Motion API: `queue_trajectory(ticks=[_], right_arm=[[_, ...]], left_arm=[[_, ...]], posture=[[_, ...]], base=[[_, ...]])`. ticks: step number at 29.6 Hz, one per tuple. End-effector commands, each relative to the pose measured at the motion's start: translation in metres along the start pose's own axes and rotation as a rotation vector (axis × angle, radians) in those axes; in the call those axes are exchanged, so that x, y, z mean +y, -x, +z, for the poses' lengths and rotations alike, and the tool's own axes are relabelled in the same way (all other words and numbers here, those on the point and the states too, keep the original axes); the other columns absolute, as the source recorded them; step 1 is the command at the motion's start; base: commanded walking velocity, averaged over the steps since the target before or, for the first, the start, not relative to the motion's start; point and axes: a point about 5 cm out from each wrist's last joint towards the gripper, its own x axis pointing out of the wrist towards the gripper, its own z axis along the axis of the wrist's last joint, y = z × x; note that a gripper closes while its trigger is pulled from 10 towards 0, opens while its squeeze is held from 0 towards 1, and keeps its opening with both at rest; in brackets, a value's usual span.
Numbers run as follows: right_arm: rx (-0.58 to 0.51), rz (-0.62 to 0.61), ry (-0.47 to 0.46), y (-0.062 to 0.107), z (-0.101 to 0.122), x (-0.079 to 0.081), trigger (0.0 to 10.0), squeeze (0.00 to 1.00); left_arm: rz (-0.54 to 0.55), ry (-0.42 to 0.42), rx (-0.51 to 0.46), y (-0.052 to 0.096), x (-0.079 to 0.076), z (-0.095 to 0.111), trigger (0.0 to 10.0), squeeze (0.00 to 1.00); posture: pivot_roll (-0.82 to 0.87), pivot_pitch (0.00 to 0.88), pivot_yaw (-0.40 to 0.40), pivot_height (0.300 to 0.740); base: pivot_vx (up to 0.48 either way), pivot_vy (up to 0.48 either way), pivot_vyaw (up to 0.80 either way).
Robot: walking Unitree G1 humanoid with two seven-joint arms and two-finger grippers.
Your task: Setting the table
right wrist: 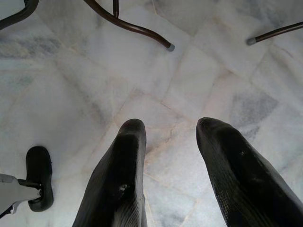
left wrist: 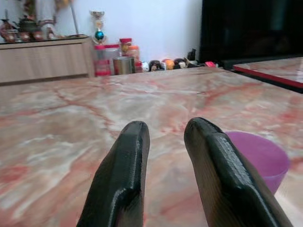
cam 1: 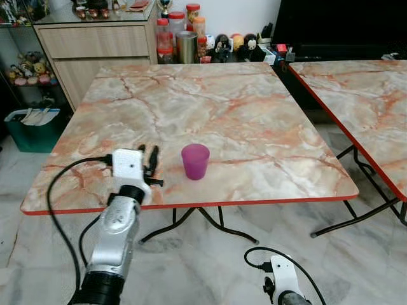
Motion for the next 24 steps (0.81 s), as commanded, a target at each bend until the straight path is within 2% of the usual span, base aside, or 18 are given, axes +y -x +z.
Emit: queue_trajectory(ticks=[1,2,3,12,19,24], right_arm=[[-0.004,-0.002,0.004,0.0,0.0,0.0,10.0,0.0],[-0.004,-0.002,0.005,0.0,0.0,0.0,10.0,0.0],[-0.008,-0.001,0.003,0.0,0.0,0.0,10.0,0.0],[-0.004,-0.001,0.001,0.0,0.0,0.0,10.0,0.0],[0.006,0.018,-0.018,0.0,-0.002,0.004,10.0,0.0],[0.007,0.015,-0.006,0.001,-0.004,0.004,10.0,0.0]], left_arm=[[-0.005,0.019,0.016,-0.004,-0.002,0.0,10.0,1.0],[-0.006,0.033,0.014,-0.007,-0.003,0.0,10.0,0.27],[-0.011,0.04,0.012,-0.009,-0.005,0.001,10.0,0.0],[0.001,0.033,-0.017,-0.023,-0.005,0.009,10.0,0.0],[0.023,0.028,-0.039,-0.028,0.001,0.013,10.0,0.0],[0.027,0.026,-0.042,-0.027,0.003,0.014,10.0,0.0]], posture=[[0.09,0.0,-0.011,0.714],[0.09,0.0,-0.011,0.714],[0.09,0.0,-0.009,0.714],[0.09,0.0,-0.011,0.714],[0.09,0.0,-0.012,0.714],[0.09,0.0,-0.011,0.7]], base=[[0.0,0.0,0.0],[0.0,0.0,0.0],[0.0,0.0,0.0],[0.0,0.0,0.0],[0.0,0.0,0.0],[0.245,0.0,0.0]])
